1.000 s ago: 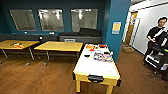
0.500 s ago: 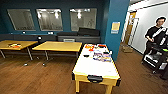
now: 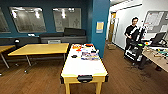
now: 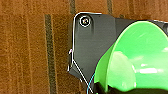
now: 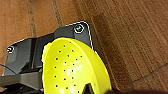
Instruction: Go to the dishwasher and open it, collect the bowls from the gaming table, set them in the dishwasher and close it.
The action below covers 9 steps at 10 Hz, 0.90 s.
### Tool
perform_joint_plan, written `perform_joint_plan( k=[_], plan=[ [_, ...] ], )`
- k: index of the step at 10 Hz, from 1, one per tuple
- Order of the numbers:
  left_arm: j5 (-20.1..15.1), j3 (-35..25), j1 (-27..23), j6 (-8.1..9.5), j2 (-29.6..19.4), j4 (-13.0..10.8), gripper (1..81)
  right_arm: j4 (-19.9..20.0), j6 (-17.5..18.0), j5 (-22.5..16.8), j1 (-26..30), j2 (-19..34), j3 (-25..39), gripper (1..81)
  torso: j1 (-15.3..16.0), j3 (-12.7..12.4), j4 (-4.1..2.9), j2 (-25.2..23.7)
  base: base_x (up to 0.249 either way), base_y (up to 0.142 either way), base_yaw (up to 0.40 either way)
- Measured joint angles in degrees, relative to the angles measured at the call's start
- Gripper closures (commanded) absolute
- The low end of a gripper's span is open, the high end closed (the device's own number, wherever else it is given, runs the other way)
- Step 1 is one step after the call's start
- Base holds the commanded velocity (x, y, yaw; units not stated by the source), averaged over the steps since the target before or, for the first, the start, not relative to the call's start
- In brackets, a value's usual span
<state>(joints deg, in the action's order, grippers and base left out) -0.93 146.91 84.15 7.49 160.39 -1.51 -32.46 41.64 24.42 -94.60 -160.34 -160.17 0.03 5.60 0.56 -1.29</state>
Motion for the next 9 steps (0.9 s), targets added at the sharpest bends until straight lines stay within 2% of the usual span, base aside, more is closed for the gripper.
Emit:
perform_joint_plan(
  k=[6,9],
  plan=[
    [-0.3,7.2,1.5,0.06,5.1,0.0,81.1,0.0,0.0,0.0,-0.8,0.4,0.0,81.1,0.0,0.0,0.0,0.0,0.0,0.0,-0.4],
    [-0.2,7.6,2.0,0.23,6.5,0.1,81.1,-0.1,0.0,0.0,-0.8,0.4,-0.7,81.1,0.0,0.0,0.0,0.0,0.0,0.0,-0.4]
  ],
)
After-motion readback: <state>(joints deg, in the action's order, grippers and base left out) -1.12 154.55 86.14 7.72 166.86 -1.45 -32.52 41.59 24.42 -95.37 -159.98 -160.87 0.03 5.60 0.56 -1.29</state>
